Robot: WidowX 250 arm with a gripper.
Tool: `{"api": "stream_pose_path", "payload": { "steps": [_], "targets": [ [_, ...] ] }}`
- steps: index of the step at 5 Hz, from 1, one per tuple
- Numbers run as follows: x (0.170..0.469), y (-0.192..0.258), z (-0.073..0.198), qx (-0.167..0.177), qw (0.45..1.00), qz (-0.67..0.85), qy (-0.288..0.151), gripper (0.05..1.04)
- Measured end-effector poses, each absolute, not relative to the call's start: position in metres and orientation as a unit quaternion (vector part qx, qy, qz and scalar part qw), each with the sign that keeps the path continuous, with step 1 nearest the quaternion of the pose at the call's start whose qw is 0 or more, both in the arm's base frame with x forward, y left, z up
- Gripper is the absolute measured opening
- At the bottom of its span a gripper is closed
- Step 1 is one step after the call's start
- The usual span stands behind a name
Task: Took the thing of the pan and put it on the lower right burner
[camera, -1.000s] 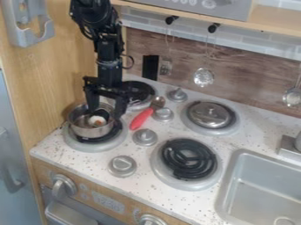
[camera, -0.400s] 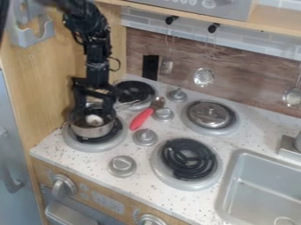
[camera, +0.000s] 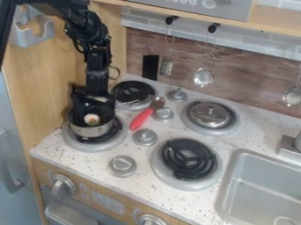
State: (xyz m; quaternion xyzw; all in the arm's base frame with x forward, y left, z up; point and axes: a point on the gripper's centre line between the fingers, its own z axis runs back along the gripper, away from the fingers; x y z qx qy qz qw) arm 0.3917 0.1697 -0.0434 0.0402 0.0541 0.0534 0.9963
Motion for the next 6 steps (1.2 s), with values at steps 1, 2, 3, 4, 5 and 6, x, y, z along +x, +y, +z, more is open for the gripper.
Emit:
{"api": "stream_pose_path", "payload": {
  "steps": [1,2,3,4,5,6],
  "targets": [
    [0.389,0.163,-0.044,0.039,0.997,0.046,0.049,0.673],
    [0.392,0.159,-0.019,0.05,0.998,0.043,0.016,0.565],
    [0.397,0.141,0.021,0.07,0.997,0.022,-0.031,0.544],
    [0.401,0.084,0.032,0.051,0.997,-0.034,-0.047,0.544],
    [0.394,0.035,0.019,0.032,0.995,-0.087,-0.03,0.544],
    [0.379,-0.003,0.005,0.031,0.991,-0.126,-0.008,0.544]
  ]
}}
